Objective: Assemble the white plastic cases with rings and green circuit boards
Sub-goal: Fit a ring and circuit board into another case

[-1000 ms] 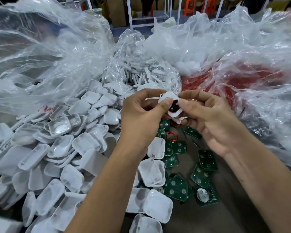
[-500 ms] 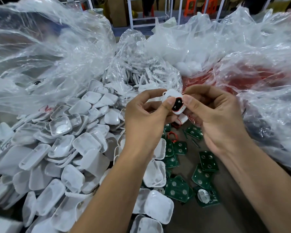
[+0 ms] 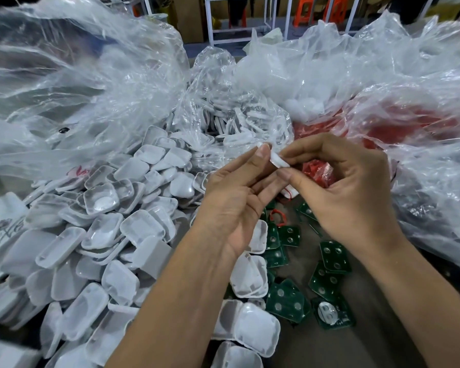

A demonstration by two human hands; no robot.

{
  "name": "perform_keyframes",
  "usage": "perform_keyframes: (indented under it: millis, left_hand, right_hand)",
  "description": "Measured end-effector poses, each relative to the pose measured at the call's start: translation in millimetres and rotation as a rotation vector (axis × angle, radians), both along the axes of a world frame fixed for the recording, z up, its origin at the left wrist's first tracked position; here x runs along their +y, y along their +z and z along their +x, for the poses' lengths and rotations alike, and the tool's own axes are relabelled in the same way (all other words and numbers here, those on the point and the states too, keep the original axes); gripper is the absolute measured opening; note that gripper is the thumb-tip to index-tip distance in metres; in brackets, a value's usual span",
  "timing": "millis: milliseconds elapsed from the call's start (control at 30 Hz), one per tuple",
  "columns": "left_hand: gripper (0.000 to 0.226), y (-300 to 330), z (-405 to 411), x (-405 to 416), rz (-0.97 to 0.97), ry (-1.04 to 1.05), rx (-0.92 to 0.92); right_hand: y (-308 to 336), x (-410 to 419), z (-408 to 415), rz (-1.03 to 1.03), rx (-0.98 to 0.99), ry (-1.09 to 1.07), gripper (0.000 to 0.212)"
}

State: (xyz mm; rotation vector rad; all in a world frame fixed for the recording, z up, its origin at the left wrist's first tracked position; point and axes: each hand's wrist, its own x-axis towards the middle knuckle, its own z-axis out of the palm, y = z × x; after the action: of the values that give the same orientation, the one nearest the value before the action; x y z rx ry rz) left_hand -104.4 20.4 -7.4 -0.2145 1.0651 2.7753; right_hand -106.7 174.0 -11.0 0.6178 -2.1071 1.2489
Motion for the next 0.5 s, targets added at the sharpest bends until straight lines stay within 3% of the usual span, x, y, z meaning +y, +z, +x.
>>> perform_keyframes:
  millis: [200,300,500]
  left_hand:
    - [0.031,-1.0,1.2,-2.9,-0.021,0.019,-0.014]
    - [0.037,0.4,1.7,-0.6,0.014,0.026,-0.014]
    - [0.023,1.3,2.7,6.8,0.096,-0.066,-0.019]
  right_hand:
    - [3.1,-1.9,-1.7,0.109,0.027,0.027,0.025]
    - [1.9,-1.0,-0.7,0.048,0.029,0.057,0.022]
    - [0.5,6.1,-0.5,-0.055,0.035,0.041,0.023]
